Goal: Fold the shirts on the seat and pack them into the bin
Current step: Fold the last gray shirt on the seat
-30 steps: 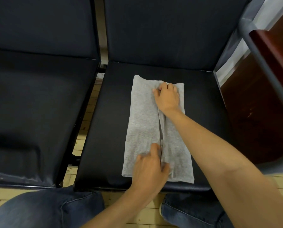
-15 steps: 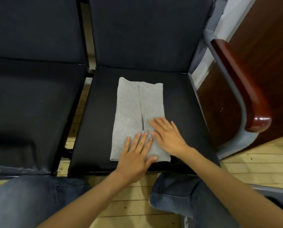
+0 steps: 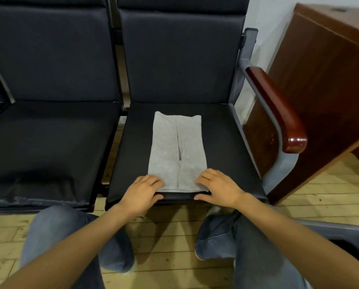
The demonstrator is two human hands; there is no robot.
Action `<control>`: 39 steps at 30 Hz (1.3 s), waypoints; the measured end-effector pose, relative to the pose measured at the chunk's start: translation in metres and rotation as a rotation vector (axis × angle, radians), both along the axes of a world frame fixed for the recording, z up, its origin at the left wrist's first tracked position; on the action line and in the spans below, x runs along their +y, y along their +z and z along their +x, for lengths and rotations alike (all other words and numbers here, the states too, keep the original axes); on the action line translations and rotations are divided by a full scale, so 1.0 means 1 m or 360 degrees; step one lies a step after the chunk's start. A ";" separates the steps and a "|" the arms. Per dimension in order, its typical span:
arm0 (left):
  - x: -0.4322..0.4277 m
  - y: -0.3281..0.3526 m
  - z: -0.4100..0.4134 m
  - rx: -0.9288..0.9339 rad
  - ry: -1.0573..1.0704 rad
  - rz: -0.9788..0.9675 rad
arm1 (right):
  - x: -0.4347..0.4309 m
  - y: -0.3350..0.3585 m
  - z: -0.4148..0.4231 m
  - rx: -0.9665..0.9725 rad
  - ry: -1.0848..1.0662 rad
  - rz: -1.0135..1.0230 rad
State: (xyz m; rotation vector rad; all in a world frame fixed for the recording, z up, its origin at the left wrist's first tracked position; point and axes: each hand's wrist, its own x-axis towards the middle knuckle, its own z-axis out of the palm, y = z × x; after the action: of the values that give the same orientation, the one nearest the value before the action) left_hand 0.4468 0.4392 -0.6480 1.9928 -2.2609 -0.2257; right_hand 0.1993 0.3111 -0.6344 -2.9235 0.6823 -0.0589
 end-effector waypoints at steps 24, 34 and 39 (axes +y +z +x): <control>0.015 0.141 0.002 0.0679 -0.0134 0.0520 | 0.034 0.129 -0.023 0.0063 -0.0078 0.0298; -0.095 0.096 0.041 0.0714 0.0353 0.0444 | -0.068 0.096 0.057 0.0120 -0.0382 0.0414; -0.129 0.034 0.051 0.0704 0.0547 0.0442 | -0.105 0.041 0.077 0.0190 -0.0603 0.0669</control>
State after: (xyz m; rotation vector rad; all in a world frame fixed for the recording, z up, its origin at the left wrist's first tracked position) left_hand 0.4977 0.3106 -0.6143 2.1482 -1.6629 -0.8834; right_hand 0.2761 0.2063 -0.5932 -2.3821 1.1076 0.1972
